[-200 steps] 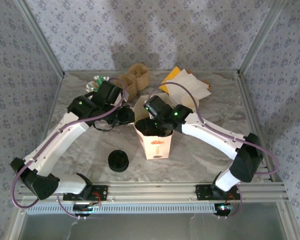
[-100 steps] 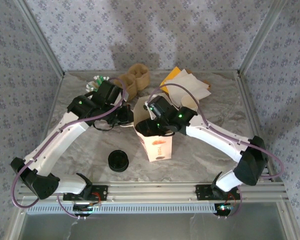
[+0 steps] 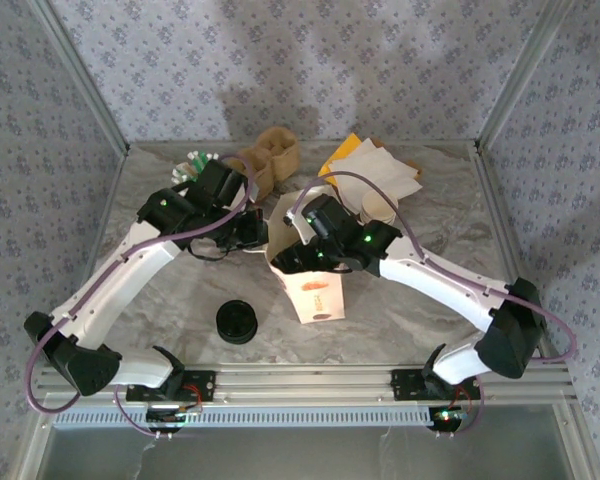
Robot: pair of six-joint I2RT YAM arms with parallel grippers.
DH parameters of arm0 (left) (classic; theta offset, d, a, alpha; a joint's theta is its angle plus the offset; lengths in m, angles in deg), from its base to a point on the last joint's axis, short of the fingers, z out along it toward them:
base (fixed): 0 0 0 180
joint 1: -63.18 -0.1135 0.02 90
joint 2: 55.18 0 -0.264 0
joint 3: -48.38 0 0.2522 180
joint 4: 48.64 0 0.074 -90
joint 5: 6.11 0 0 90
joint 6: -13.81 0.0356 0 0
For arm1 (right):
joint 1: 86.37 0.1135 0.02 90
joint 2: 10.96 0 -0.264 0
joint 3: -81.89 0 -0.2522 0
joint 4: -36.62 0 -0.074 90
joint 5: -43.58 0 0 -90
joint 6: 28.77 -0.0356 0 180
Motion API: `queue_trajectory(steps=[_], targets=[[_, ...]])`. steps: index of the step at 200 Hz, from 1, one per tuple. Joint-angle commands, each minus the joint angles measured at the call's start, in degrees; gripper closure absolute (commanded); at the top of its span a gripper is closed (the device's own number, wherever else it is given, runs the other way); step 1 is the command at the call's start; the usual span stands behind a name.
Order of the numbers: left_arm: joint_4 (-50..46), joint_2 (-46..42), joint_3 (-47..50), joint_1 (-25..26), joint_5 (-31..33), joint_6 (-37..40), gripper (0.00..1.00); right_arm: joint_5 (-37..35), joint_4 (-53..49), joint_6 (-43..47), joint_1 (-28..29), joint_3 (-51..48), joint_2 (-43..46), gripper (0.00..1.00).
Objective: Pack the takeout coffee
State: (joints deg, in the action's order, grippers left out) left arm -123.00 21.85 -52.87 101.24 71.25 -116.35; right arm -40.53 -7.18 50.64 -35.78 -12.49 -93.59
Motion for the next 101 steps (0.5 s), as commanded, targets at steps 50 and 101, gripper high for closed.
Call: queue_trajectory(steps=[50,101], targets=[[-1.01,0.61,-2.81,0.43,0.82,0.52,0.93,1.04,5.42,4.01,0.39,-2.66,4.21,0.00],[-1.10,0.52,-2.78,0.60,1.04,0.35,0.93,-1.60,6.18,3.47,-0.07,-2.63,6.01,0.00]])
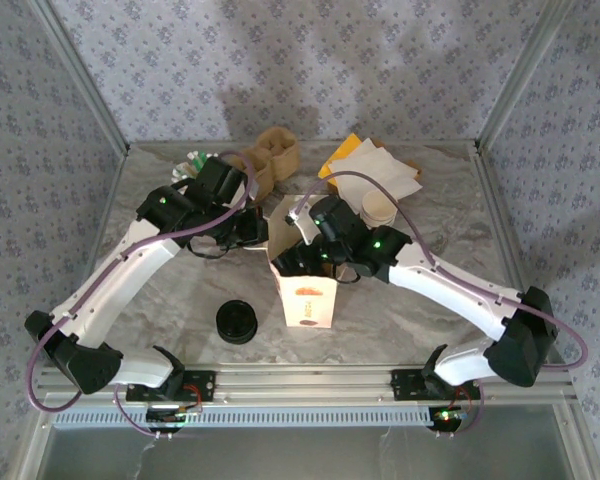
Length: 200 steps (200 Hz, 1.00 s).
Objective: Pack the takeout coffee
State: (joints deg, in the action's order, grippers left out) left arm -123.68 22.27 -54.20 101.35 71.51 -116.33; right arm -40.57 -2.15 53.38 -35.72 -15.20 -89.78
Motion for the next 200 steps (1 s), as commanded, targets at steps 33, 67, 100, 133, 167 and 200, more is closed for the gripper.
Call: queue_trajectory(steps=[33,67,100,133,167,200], targets=[[-0.60,0.32,-2.17,0.59,0.87,0.41,0.91,-2.20,0.67,1.18,-0.64,1.66,3.15,0.00],[-0.75,0.42,-2.94,0.59,0.96,0.50,0.90,-2.55,-0.01,1.27,-0.90,3.34,4.25,0.00],[-0.94,0.42,-3.41,0.67,1.21,0.50,0.89,-2.44,-0.47,1.31,-1.08,4.81,5.31,0.00],[-1.02,0.38,-3.78,0.70,1.26,0.41,0.87,-2.46,-0.98,1.44,-1.29,6.04,6.12,0.00],[-1.39,0.55,-5.69,0.85,1.64,0.58,0.84,-2.80,-2.68,0.68,-1.56,8.07,7.56,0.00],[-1.92,1.07,-9.13,0.85,1.90,1.07,0.74,-4.01,-6.89,-0.89,-2.58,11.18,9.10,0.00]])
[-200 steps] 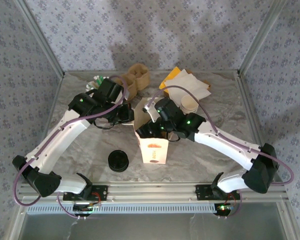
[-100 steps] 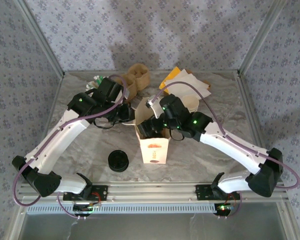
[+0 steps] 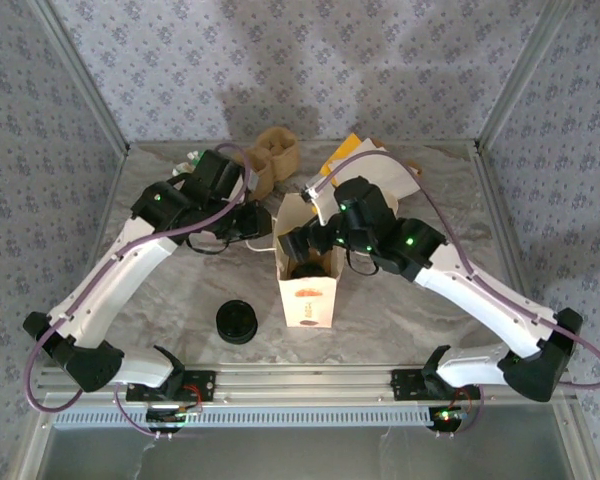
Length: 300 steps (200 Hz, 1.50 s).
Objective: Pack the takeout coffee
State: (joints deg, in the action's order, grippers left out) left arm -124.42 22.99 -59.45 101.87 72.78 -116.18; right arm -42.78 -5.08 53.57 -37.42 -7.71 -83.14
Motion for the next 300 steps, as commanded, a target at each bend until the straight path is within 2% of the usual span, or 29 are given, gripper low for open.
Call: queue_trajectory(steps=[1,43,83,122,138,156,195,213,229,251,283,300], targets=[[-1.22,0.38,-4.00,0.32,0.65,0.94,0.74,-1.84,-4.05,-1.15,-0.96,3.77,2.51,0.00],[-1.74,0.99,-10.87,0.30,1.88,1.83,0.58,-3.26,-1.75,-1.74,-2.87,4.93,7.06,0.00],[-2.10,0.81,-19.36,-0.27,6.51,4.92,0.32,0.59,4.45,-6.85,-7.68,2.35,13.31,0.00],[-0.97,-0.91,-21.73,-2.45,11.11,8.25,0.00,5.94,7.95,-15.16,-13.90,-1.50,18.06,0.00],[-0.65,-1.18,-22.31,-4.77,11.04,9.37,0.00,7.48,11.92,-15.20,-16.06,-4.90,21.21,0.00],[-1.49,-0.72,-24.21,-7.19,10.67,10.47,0.00,3.87,13.79,-15.51,-17.95,-7.41,24.47,0.00],[-3.20,1.11,-27.53,-11.95,10.92,11.95,0.00,0.12,3.07,-18.18,-26.57,-1.95,23.44,0.00],[-2.78,1.85,-27.67,-13.98,11.11,12.03,0.00,3.50,-3.61,-23.58,-32.76,2.26,19.58,0.01],[-2.71,2.85,-27.96,-15.54,11.47,12.21,0.00,12.27,-7.45,-27.84,-40.18,5.32,15.20,0.03],[-4.61,5.25,-29.60,-18.17,11.58,11.92,0.00,21.61,-12.39,-33.48,-48.08,9.40,8.06,0.12],[-12.71,11.75,-35.61,-21.73,14.05,10.21,0.06,21.32,-20.32,-31.88,-50.00,16.25,-0.32,0.18],[-16.33,15.12,-37.45,-22.82,15.35,9.86,0.07,21.23,-21.23,-30.33,-49.87,18.68,-3.57,0.14]])
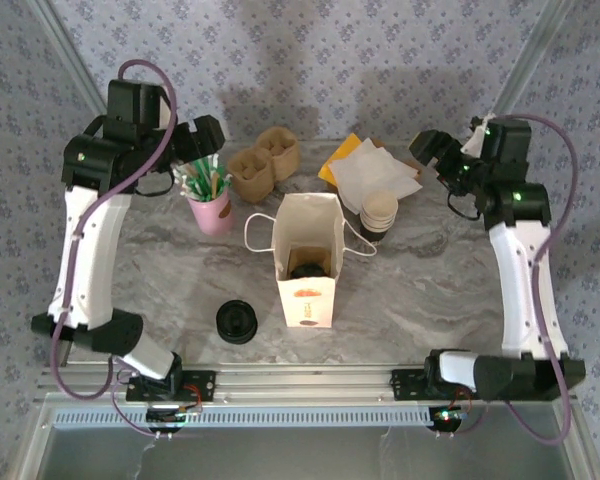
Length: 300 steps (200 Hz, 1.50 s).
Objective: Pack the takeout coffee
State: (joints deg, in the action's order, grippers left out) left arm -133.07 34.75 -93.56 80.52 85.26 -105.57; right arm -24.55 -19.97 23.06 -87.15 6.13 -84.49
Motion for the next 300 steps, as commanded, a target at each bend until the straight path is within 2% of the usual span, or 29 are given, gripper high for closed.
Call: queue_trajectory(steps=[1,22,67,111,136,217,300], targets=[[-7.83,3.52,-3.32,-1.49,2.95,-0.75,0.07,2.96,-6.37,0.28,-0.13,5.00,-2.39,0.13],[-9.45,6.45,-2.86,-1.87,4.29,-1.19,0.07,3.31,-6.73,1.71,0.79,7.90,-5.41,0.09],[-7.85,12.21,-3.70,-3.02,6.55,-0.67,0.13,4.01,-10.44,8.00,3.83,16.62,-12.99,0.12],[-3.67,17.27,-4.05,-6.00,4.23,-0.75,0.29,3.49,-15.32,13.54,7.33,25.89,-20.49,0.17],[-2.51,20.27,-4.05,-6.82,4.44,0.54,0.39,3.71,-14.99,13.27,7.35,26.25,-22.13,0.19],[2.36,26.36,-7.17,-7.67,1.30,3.47,0.59,4.94,-14.98,12.95,7.63,26.94,-24.92,0.22],[3.57,29.67,-8.03,-7.68,3.05,2.14,0.70,5.55,-16.52,14.19,7.52,26.95,-24.64,0.23]])
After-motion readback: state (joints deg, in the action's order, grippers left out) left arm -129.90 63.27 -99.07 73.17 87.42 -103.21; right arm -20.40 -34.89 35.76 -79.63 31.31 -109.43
